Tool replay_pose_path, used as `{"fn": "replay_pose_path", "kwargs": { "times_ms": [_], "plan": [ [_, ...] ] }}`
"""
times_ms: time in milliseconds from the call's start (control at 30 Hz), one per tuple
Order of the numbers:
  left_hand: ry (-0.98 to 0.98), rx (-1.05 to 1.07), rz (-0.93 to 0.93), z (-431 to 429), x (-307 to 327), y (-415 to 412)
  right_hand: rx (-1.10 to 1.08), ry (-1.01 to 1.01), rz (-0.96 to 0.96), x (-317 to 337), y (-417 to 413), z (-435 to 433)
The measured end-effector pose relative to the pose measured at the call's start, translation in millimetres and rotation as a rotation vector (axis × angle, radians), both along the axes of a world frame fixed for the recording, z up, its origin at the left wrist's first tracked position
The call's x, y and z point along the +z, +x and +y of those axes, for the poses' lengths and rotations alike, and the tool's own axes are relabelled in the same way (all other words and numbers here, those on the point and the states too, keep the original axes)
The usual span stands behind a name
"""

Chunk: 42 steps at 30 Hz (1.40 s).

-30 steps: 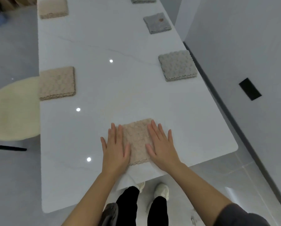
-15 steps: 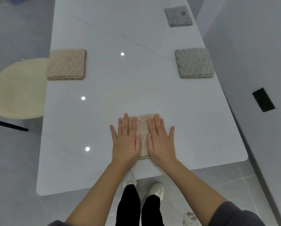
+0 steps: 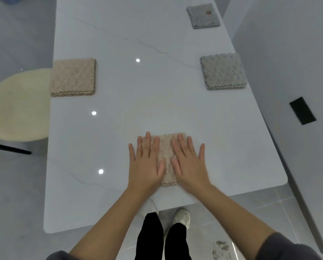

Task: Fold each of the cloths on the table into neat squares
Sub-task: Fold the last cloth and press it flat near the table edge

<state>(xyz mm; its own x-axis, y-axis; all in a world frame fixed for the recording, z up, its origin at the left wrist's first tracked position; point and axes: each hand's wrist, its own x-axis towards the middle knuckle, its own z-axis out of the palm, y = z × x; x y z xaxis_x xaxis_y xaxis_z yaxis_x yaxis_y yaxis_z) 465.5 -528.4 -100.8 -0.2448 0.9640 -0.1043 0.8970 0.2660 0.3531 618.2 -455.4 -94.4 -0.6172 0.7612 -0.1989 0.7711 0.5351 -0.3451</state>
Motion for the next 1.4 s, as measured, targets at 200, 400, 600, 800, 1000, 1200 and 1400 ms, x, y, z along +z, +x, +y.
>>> {"fn": "replay_pose_path", "kwargs": {
  "times_ms": [200, 400, 600, 800, 1000, 1200, 1400],
  "plan": [
    [0.272, -0.848, 0.126, -5, 17, -30, 0.302, -0.084, 0.054, 35, 24, 93],
    [0.264, -1.333, 0.26, 13, 11, 3, 0.781, -0.065, 0.015, 26, -36, 119],
    [0.276, -1.335, 0.29, 17, -3, -1, 0.958, -0.018, 0.012, 9, -55, 120],
    [0.329, -1.288, 0.292, 23, -12, -8, 1.061, 0.001, 0.04, -1, -51, 111],
    [0.334, -1.309, 0.216, 27, -6, -10, 1.004, 0.059, 0.053, 1, -50, 112],
    [0.351, -0.694, 0.051, 1, 29, -27, 0.34, 0.036, 0.078, 25, -4, 81],
    [0.135, -0.214, 0.045, 15, 21, -6, 0.103, 0.016, -0.015, 15, -4, 16]
  ]
}}
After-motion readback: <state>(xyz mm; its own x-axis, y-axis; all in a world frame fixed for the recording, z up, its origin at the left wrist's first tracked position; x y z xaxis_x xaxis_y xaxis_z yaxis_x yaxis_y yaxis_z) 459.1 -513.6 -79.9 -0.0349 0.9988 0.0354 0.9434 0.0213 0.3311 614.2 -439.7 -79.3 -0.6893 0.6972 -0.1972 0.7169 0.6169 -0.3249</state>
